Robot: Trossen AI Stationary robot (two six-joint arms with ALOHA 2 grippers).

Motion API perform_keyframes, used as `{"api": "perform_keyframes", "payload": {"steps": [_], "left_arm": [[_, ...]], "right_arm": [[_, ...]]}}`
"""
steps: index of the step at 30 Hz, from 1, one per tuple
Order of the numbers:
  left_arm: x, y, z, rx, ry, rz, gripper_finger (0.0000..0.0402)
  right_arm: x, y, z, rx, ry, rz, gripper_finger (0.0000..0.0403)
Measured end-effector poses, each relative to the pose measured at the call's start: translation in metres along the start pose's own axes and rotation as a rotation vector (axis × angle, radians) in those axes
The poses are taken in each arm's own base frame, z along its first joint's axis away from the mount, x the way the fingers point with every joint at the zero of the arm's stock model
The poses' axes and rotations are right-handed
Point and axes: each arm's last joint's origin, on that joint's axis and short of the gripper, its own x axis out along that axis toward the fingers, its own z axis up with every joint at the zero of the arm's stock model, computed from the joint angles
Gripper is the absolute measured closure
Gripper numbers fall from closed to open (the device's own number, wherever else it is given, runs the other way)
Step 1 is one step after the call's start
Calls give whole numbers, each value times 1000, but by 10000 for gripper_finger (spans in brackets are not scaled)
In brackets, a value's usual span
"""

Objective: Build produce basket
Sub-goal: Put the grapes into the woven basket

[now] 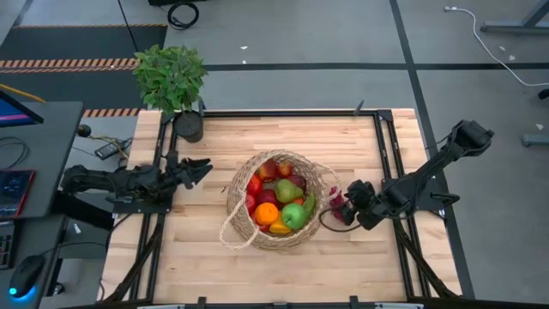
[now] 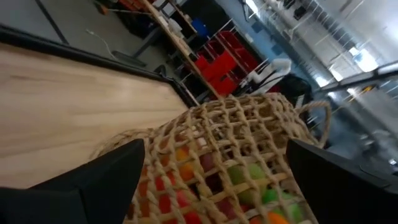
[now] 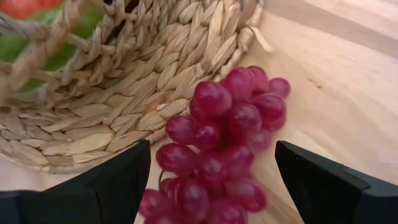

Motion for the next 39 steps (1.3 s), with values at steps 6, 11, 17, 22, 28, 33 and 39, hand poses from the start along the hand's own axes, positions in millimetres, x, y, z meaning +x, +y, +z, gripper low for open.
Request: {"api": "perform_keyframes", "payload": {"steps": [6, 11, 17, 22, 28, 33, 39], "left_arm": [[2, 1, -3, 128, 18, 20, 4], [2, 1, -2, 100, 14, 15, 4], [2, 1, -2, 105, 14, 16, 4], [2, 1, -3, 100, 14, 16, 4], [2, 1, -3, 101, 14, 15, 4], [2, 1, -3, 101, 14, 15, 4], [2, 1, -3, 100, 14, 15, 4]], "right_arm": [[17, -5, -8, -69, 8, -79, 55], [26, -6, -11, -85, 27, -118, 55], [28, -5, -13, -89, 38, -122, 57], [27, -5, -11, -87, 39, -106, 92], [26, -4, -11, -85, 55, -95, 153], [25, 0, -10, -81, 88, -82, 191], [22, 8, -7, -75, 113, -68, 209]]}}
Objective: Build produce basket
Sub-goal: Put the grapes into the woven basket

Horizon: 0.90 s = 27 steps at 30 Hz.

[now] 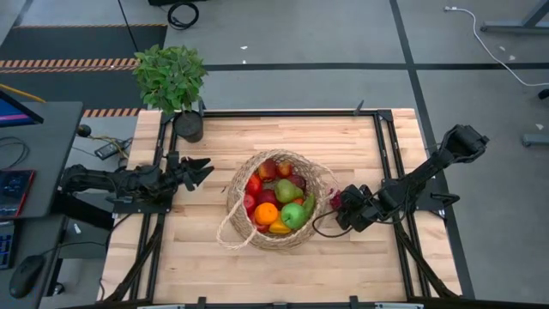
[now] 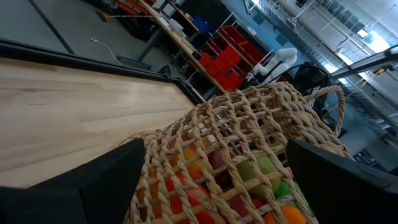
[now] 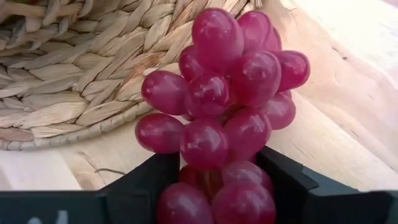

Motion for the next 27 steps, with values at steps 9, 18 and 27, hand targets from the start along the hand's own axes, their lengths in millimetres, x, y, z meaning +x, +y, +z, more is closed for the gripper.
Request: {"api": "perform_keyframes", "payload": {"steps": [9, 18, 27], "left_arm": [[0, 0, 0, 1, 0, 0, 4], [0, 0, 0, -1, -1, -1, 4], [0, 0, 0, -1, -2, -1, 4]], "right_arm": [[-16, 8, 11, -20, 44, -1, 211], [-61, -5, 37, -3, 1, -157, 213], [-120, 3, 73, -247, -43, 68, 213]]}}
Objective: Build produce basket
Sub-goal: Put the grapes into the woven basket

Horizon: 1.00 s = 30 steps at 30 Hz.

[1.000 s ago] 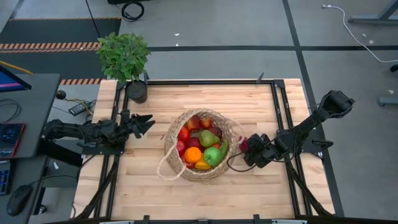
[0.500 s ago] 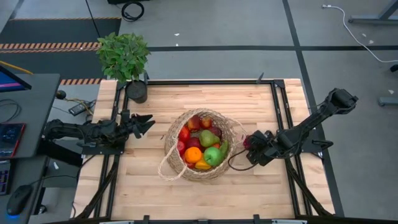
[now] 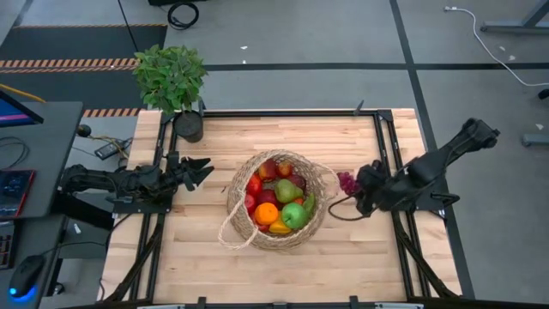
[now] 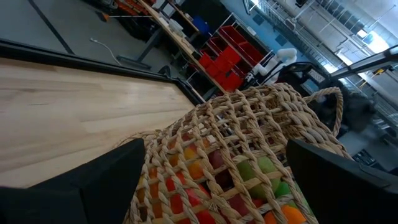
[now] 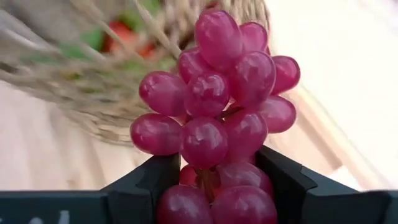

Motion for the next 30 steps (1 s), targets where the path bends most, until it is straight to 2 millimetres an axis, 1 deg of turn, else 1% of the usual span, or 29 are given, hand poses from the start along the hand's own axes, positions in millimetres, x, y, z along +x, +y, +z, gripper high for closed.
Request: {"api": "perform_keyframes", "payload": {"steps": [4, 6, 11, 15, 18, 21, 24, 27, 30], "left_arm": [[0, 0, 0, 0, 0, 0, 4], [0, 0, 0, 1, 0, 0, 4], [0, 0, 0, 0, 0, 0, 4], [0, 0, 0, 0, 0, -1, 4], [0, 0, 0, 0, 0, -1, 4], [0, 0, 0, 0, 0, 0, 4], [0, 0, 0, 0, 0, 0, 4], [0, 0, 0, 0, 0, -1, 4], [0, 0, 0, 0, -1, 0, 4]], "right_arm": [[-31, -7, 18, -13, -48, 12, 213], [-46, -11, 28, 9, -106, 6, 213], [-82, -14, 54, 54, -287, 53, 213], [-105, -9, 76, 49, -458, 144, 213], [-116, 2, 91, 22, -609, 211, 213], [-122, 14, 105, -20, -734, 242, 213], [-121, 27, 117, -41, -818, 247, 213], [-112, 39, 127, -45, -843, 284, 213], [-97, 50, 136, -69, -827, 353, 213]]}}
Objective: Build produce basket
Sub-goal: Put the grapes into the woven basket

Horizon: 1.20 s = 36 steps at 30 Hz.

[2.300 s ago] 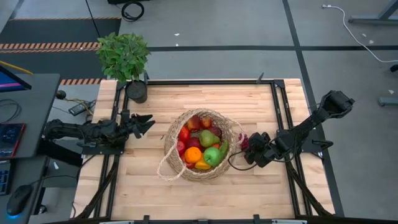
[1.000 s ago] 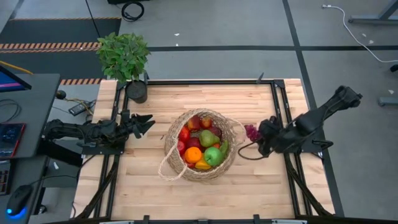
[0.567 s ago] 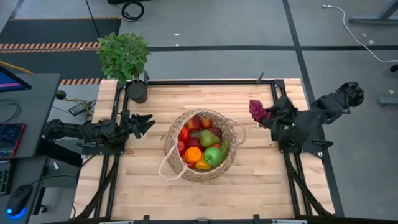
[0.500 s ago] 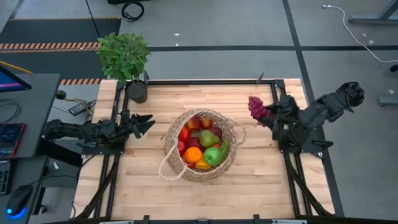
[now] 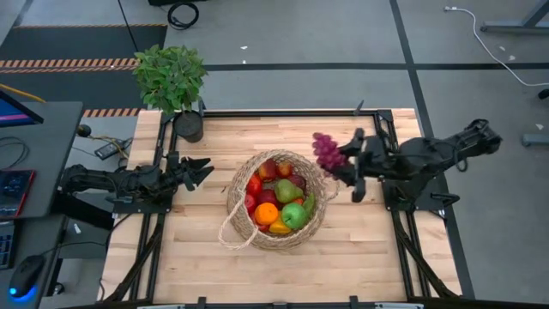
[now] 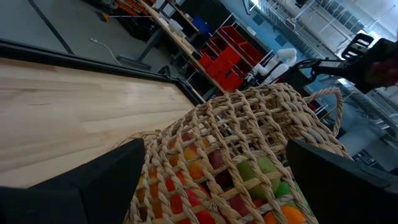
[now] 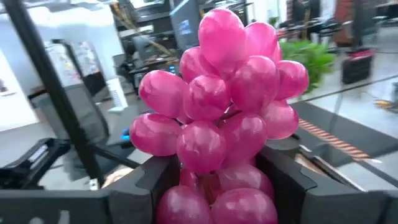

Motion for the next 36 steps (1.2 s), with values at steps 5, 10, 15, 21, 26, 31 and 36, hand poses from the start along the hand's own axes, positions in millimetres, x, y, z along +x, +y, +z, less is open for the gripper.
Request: {"api": "perform_keyframes", "payload": {"steps": [5, 10, 15, 21, 26, 31, 36], "left_arm": [[0, 0, 0, 0, 0, 0, 4], [0, 0, 0, -1, 0, 0, 4], [0, 0, 0, 0, 0, 0, 4], [0, 0, 0, 0, 0, 0, 4], [0, 0, 0, -1, 0, 0, 4], [0, 0, 0, 0, 0, 0, 4], [0, 0, 0, 0, 0, 0, 4]], "right_arm": [[27, -1, -7, 16, 18, 72, 213], [52, -10, -19, 79, 99, 128, 213], [73, -10, -19, 81, 136, 192, 213], [100, -5, -26, -34, 322, 181, 213], [123, -9, -44, -35, 498, 219, 213], [142, -13, -61, -33, 618, 261, 213], [147, -14, -69, -40, 661, 262, 194]]}}
